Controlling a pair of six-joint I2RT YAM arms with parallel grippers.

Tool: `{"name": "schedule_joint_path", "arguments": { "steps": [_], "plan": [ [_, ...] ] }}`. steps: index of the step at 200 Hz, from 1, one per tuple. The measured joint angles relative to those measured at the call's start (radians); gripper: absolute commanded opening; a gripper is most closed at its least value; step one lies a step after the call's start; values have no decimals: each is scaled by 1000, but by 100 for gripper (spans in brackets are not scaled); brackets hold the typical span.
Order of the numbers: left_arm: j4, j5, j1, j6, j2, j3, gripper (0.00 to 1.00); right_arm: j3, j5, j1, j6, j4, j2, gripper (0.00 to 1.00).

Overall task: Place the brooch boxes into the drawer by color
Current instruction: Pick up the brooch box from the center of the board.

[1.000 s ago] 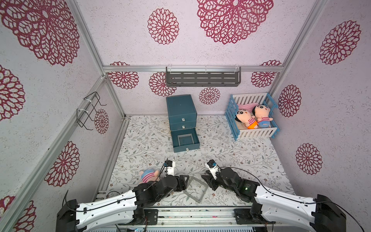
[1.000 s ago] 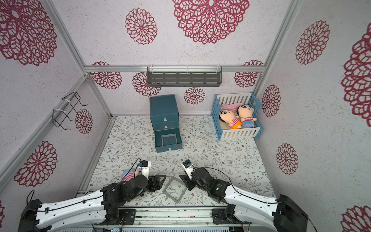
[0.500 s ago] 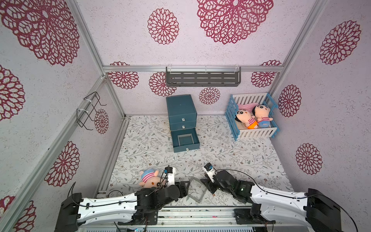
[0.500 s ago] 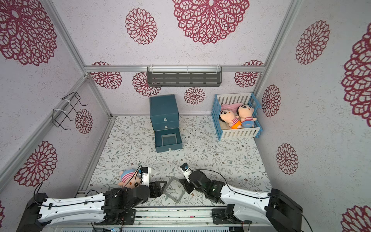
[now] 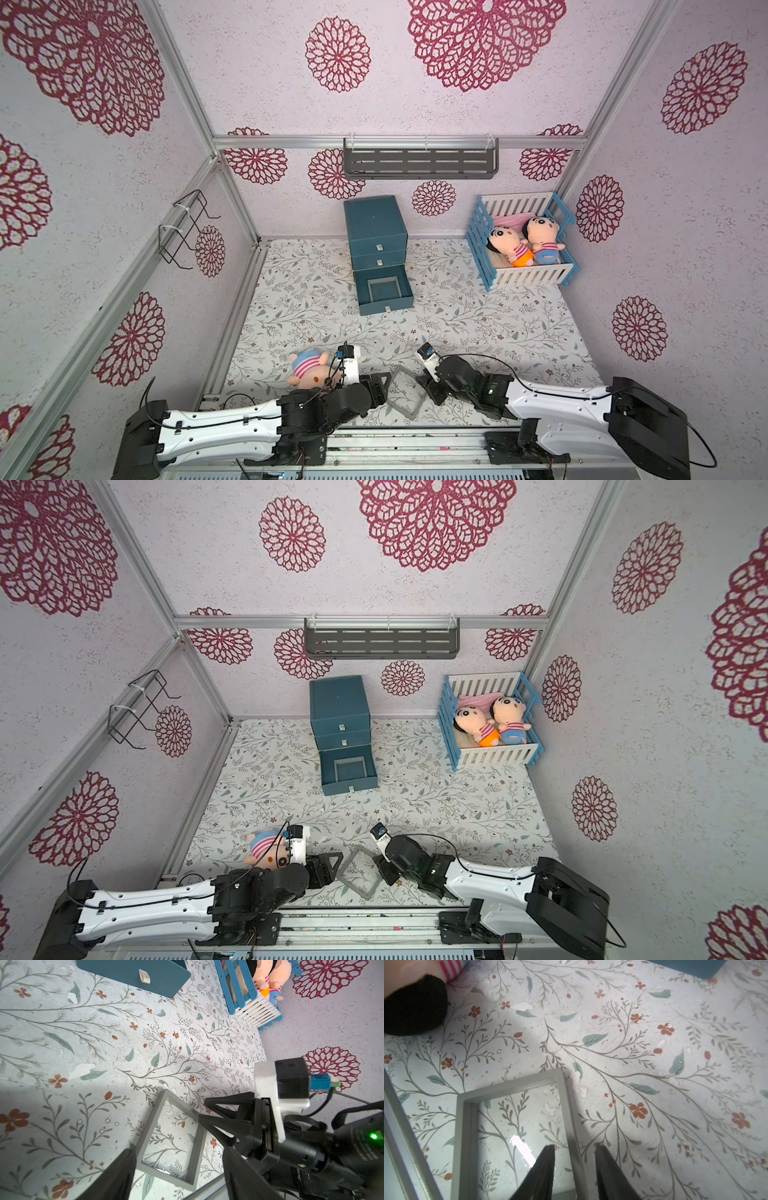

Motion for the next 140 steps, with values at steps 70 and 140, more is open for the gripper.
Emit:
{"name": "schedule_joint_path", "arguments": {
  "steps": [70,140],
  "plan": [
    [-1,-3,0,4,3,1,73,33,-2,1,0,3,73,35],
    [0,-13,0,11,16,1,73,45,-6,1,0,6,110,28]
  ]
}}
